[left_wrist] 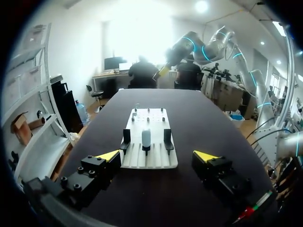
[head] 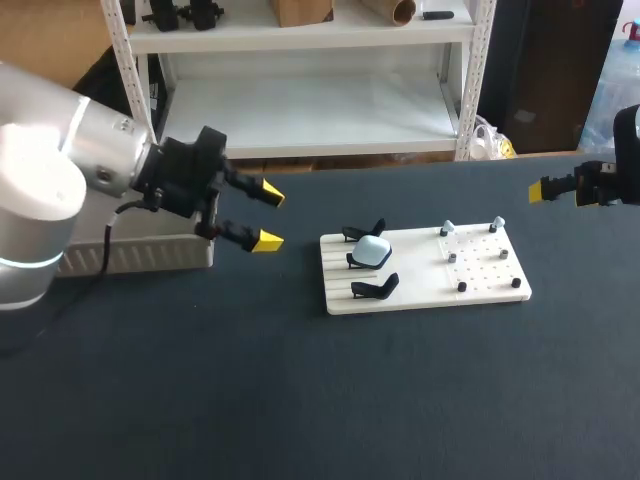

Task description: Pick up each earbud case from the left stands, insert the matching earbuds, close the lid, and place the case in the box.

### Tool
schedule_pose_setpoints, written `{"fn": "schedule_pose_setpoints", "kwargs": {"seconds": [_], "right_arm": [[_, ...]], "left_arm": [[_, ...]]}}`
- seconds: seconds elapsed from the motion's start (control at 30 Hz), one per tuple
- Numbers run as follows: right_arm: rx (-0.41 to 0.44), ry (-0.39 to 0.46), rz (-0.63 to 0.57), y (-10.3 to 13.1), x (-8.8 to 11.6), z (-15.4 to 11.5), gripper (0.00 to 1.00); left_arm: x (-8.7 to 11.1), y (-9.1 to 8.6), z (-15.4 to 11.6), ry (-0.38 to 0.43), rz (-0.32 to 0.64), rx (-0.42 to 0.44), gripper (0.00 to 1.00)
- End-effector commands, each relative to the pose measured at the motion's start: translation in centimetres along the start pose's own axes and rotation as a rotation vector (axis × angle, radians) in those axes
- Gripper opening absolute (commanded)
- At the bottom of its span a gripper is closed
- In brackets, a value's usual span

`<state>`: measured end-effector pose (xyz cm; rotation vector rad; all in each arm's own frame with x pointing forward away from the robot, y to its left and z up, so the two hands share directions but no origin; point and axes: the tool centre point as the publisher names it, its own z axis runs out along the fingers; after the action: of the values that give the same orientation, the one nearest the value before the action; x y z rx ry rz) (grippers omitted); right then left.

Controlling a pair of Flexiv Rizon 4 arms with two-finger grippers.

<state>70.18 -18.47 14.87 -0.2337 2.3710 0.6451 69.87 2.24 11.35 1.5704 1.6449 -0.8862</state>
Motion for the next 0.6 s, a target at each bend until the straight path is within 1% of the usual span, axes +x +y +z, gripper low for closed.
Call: {"fn": "schedule_pose_setpoints", "kwargs": {"seconds": [0.03, 0.27, 0.47, 0.6], "right_arm": [[0.001, 0.000, -0.001, 0.0, 0.0, 0.0, 1.00], [0.001, 0.000, -0.001, 0.0, 0.0, 0.0, 1.00], [0.001, 0.000, -0.001, 0.0, 0.0, 0.0, 1.00], [0.001, 0.000, -0.001, 0.0, 0.0, 0.0, 1.00]], "left_arm": [[0.6, -0.2, 1.3, -0.015, 0.001, -0.031, 1.00], [1.8, 0.4, 3.0, -0.017, -0.013, -0.061, 1.00], [2.2, 0.7, 3.9, -0.020, -0.023, -0.068, 1.00], [2.4, 0.8, 4.6, -0.022, -0.013, -0.060, 1.00]]}}
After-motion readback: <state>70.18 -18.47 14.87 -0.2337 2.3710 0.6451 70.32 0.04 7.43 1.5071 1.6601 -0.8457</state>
